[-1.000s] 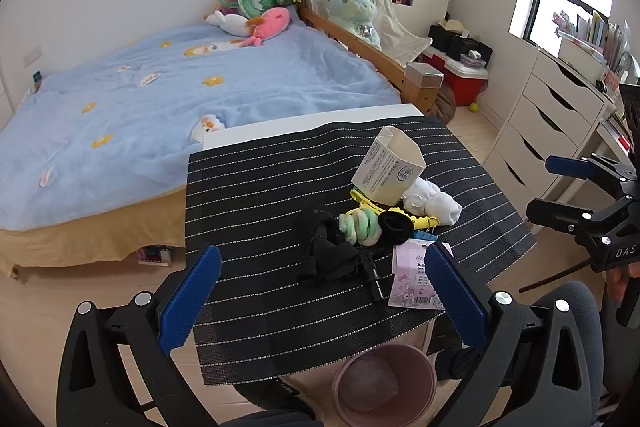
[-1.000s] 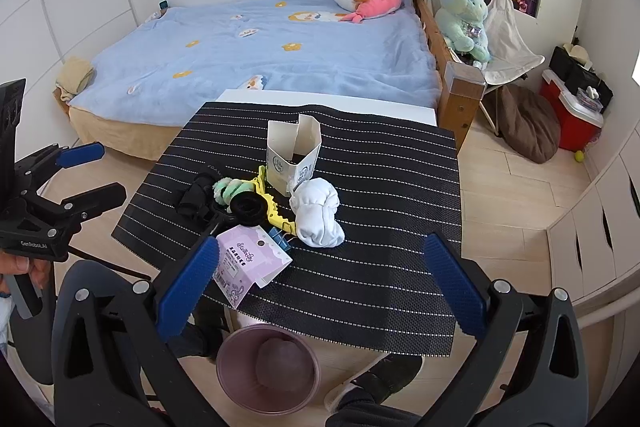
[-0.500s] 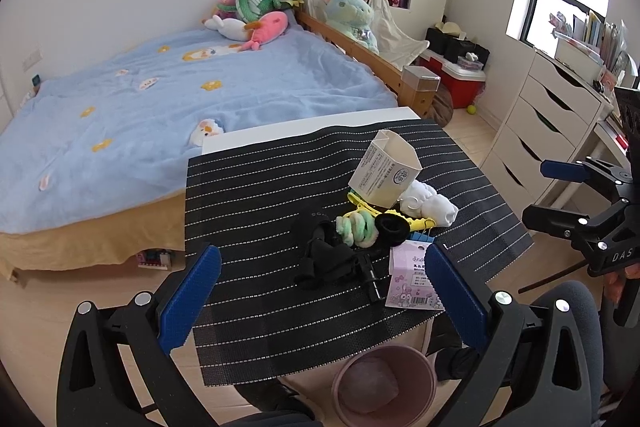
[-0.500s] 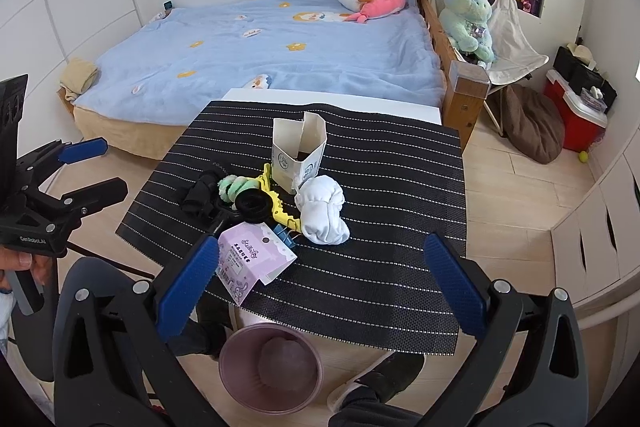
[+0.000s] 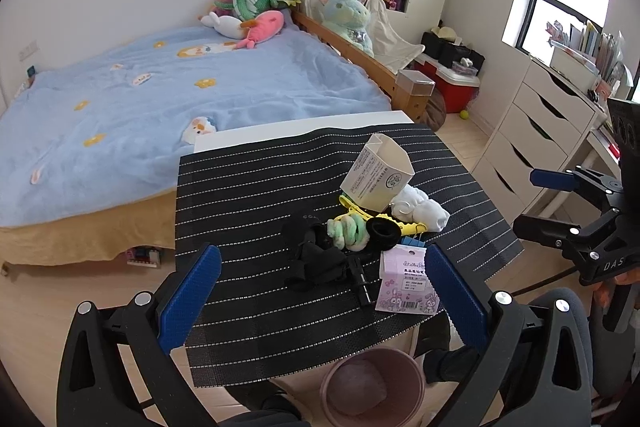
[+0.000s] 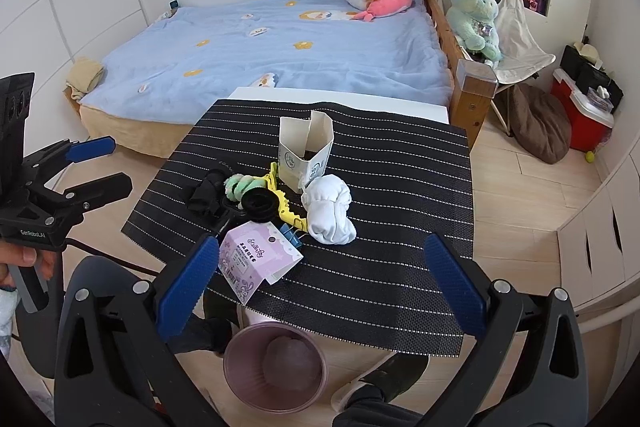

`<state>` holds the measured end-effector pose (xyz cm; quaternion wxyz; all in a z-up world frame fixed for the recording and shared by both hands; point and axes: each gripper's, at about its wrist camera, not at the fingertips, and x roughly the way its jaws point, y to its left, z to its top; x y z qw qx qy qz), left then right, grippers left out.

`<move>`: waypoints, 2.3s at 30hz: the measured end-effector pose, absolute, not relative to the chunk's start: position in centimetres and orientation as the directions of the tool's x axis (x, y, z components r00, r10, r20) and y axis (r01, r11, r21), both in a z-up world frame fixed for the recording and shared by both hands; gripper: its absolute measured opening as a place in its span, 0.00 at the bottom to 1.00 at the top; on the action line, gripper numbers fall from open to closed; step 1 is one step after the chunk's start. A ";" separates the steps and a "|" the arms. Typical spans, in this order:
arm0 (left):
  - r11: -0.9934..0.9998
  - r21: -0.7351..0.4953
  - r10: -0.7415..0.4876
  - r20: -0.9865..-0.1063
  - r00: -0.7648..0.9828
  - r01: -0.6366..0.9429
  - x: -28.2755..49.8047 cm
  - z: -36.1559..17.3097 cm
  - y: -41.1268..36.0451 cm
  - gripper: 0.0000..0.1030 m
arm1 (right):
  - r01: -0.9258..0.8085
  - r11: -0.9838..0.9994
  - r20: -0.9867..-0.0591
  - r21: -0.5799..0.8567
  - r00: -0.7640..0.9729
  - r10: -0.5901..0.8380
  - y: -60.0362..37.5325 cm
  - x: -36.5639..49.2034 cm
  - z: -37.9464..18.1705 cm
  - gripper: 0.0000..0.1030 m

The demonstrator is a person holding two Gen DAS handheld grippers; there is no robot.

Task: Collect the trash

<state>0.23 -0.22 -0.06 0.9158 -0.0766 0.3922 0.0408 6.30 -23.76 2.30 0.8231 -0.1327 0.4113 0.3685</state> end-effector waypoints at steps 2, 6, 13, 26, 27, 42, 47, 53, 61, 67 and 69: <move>0.985 -0.112 0.009 -0.725 0.689 -0.131 0.3 -0.1 -0.2 0.95 | -0.714 0.695 -0.778 0.085 0.388 0.494 -23.7 6.6 2.2 0.97; 0.984 -0.090 0.038 -0.731 0.681 -0.153 0.3 -0.3 -0.3 0.95 | -0.719 0.691 -0.795 0.074 0.375 0.476 -23.1 7.7 1.9 0.97; 0.979 -0.094 0.054 -0.736 0.675 -0.181 0.4 -1.0 0.1 0.95 | -0.721 0.690 -0.846 0.062 0.329 0.419 -21.6 10.5 0.1 0.97; 0.981 -0.084 0.055 -0.741 0.669 -0.173 -0.1 -1.5 0.1 0.95 | -0.739 0.663 -0.924 0.120 0.161 0.347 -18.0 15.0 -3.8 0.97; 0.981 -0.083 0.056 -0.742 0.668 -0.175 -0.1 -1.5 0.2 0.95 | -0.741 0.661 -0.929 0.122 0.150 0.339 -17.7 15.2 -4.1 0.97; 0.975 -0.098 0.058 -0.752 0.657 -0.198 -0.6 -2.4 0.9 0.95 | -0.724 0.642 -0.927 0.255 0.005 0.374 -17.2 16.1 -6.9 0.42; 0.975 -0.100 0.056 -0.751 0.657 -0.197 -0.6 -2.4 0.9 0.95 | -0.721 0.640 -0.919 0.266 0.010 0.394 -17.2 16.0 -6.4 0.33; 0.976 -0.098 0.058 -0.750 0.659 -0.197 -0.6 -2.4 0.8 0.95 | -0.716 0.642 -0.906 0.276 0.030 0.423 -17.8 16.0 -5.3 0.31; 0.978 -0.089 0.059 -0.755 0.654 -0.191 -0.1 -2.3 0.7 0.95 | -0.702 0.650 -0.882 0.290 0.068 0.466 -19.0 15.6 -3.3 0.31; 0.976 -0.104 0.041 -0.770 0.637 -0.189 1.4 -2.0 1.4 0.95 | -0.698 0.660 -0.869 0.278 0.110 0.483 -20.2 14.8 -2.1 0.31; 0.974 -0.123 0.024 -0.776 0.631 -0.189 2.0 -1.9 1.8 0.95 | -0.697 0.660 -0.864 0.280 0.116 0.489 -20.6 14.7 -1.8 0.31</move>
